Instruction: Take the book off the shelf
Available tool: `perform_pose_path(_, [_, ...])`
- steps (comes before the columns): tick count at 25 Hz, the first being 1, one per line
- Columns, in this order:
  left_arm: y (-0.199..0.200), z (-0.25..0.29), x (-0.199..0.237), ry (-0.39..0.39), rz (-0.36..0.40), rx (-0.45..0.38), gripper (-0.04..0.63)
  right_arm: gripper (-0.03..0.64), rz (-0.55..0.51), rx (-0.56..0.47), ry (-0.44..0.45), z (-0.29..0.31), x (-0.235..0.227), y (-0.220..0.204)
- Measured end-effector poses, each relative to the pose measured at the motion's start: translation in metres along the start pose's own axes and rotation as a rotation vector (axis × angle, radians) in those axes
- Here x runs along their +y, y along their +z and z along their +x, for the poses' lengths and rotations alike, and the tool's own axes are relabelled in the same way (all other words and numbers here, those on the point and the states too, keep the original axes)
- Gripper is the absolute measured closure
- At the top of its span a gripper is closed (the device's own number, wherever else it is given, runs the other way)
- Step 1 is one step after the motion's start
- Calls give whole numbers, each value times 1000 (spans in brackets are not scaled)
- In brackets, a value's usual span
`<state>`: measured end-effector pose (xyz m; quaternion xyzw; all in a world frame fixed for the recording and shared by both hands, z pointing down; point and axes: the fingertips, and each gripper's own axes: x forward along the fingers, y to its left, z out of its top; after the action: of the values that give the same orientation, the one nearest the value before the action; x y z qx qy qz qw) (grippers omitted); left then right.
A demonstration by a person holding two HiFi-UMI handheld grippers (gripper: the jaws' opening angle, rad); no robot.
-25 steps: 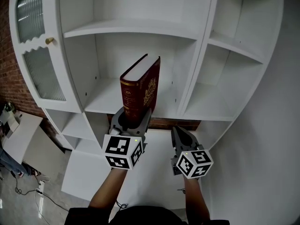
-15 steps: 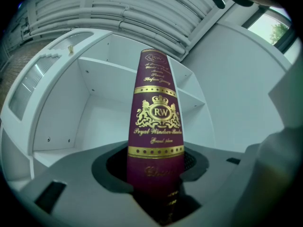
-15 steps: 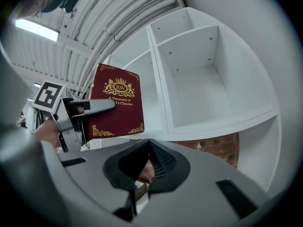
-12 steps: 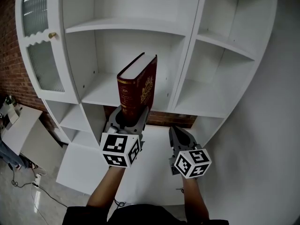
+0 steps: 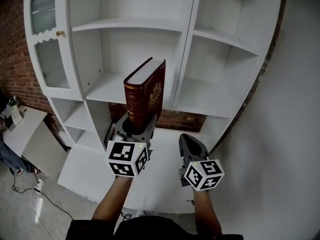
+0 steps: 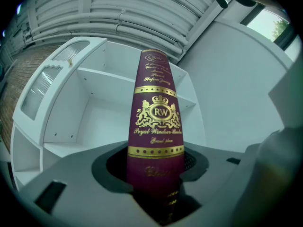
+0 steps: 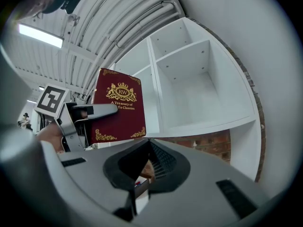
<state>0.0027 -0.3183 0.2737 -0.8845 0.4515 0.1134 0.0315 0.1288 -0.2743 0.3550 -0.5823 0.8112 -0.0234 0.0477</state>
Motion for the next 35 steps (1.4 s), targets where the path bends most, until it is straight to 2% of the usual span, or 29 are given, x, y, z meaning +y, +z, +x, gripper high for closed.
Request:
perform_pose_path(23, [-9, -97, -85, 76, 40, 29, 360, 598, 89, -14, 34, -118, 9, -10])
perform_pose_path(35, [-24, -146, -100, 71, 24, 56, 360, 598, 75, -27, 98, -135, 37, -8])
